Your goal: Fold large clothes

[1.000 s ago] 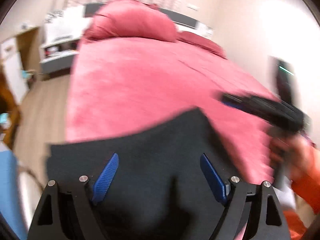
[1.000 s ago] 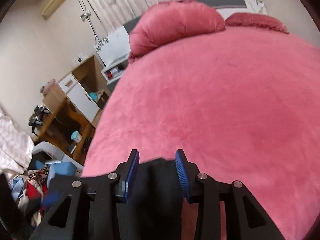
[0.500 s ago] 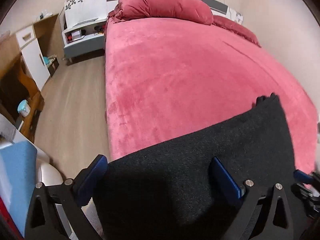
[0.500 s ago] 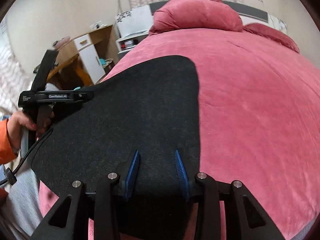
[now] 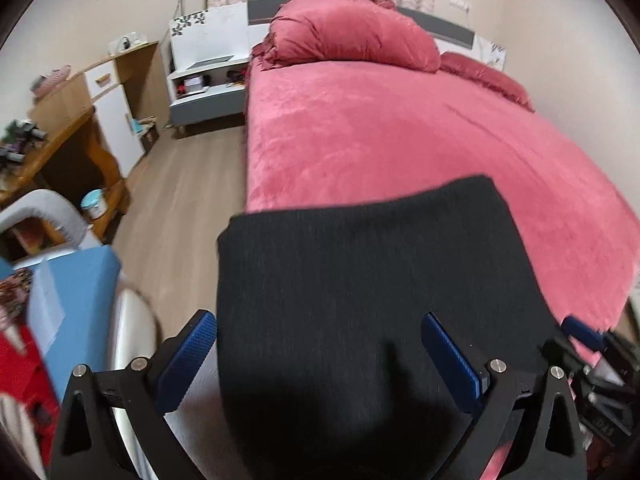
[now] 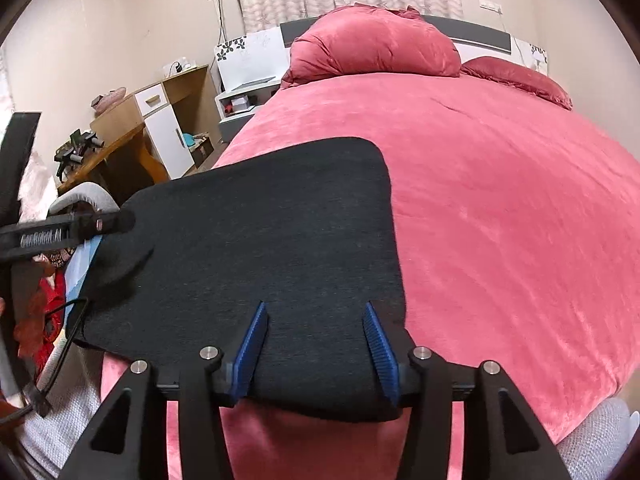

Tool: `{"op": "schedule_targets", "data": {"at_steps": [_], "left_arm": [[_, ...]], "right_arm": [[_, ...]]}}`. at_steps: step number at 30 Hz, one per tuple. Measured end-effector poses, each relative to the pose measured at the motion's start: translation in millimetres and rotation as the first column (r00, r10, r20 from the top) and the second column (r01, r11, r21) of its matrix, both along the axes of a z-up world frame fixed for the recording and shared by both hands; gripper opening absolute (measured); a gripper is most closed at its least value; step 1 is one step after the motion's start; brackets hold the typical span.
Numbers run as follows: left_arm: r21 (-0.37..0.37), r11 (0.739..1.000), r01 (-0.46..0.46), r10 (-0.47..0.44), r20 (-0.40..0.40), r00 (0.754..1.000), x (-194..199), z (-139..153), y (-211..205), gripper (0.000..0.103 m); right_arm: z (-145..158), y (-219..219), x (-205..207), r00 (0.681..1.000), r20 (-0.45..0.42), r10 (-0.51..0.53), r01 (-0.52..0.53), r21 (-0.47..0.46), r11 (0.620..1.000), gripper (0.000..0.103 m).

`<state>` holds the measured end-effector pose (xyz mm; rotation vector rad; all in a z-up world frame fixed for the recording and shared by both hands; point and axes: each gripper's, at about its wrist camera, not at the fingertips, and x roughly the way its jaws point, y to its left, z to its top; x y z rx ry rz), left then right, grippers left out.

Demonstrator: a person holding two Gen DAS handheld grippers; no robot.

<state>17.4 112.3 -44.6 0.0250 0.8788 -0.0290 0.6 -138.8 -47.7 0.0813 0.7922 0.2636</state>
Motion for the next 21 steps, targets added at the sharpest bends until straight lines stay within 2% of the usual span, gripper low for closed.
{"op": "schedule_targets", "data": {"at_steps": [3, 6, 8, 9, 11, 15, 21], "left_arm": [[0.059, 0.998, -0.027, 0.028, -0.009, 1.000, -18, 0, -8, 0.103], [0.020, 1.000, -0.018, 0.019, -0.001, 1.000, -37, 2, -9, 0.103], [-0.016, 1.000, -0.027, 0.027, -0.005, 1.000, -45, 2, -8, 0.103], [-0.034, 0.999, -0.036, 0.036, -0.010, 0.999, -48, 2, -7, 0.103], [-0.044, 0.997, -0.058, 0.057, -0.006, 0.998, -56, -2, -7, 0.103], [0.019, 0.995, -0.094, 0.094, 0.016, 0.995, -66, -4, -11, 0.103], [0.016, 0.995, -0.103, 0.103, 0.014, 0.995, -70, -7, -12, 0.103]], "right_arm": [[8, 5, -6, 1.000, -0.008, -0.008, 0.008, 0.010, 1.000, 0.052], [17, 8, -13, 1.000, -0.029, -0.007, 0.008, 0.061, 0.998, 0.055], [19, 13, -12, 1.000, -0.026, -0.002, 0.004, 0.075, 0.997, 0.066], [21, 15, -15, 1.000, -0.013, 0.001, 0.000, 0.073, 0.997, 0.068], [25, 21, -20, 1.000, 0.019, 0.007, -0.008, 0.049, 0.999, 0.072], [27, 28, -24, 0.999, 0.045, -0.023, 0.024, -0.016, 1.000, 0.074], [27, 26, -31, 0.996, 0.058, -0.064, 0.066, -0.045, 0.997, 0.075]]}}
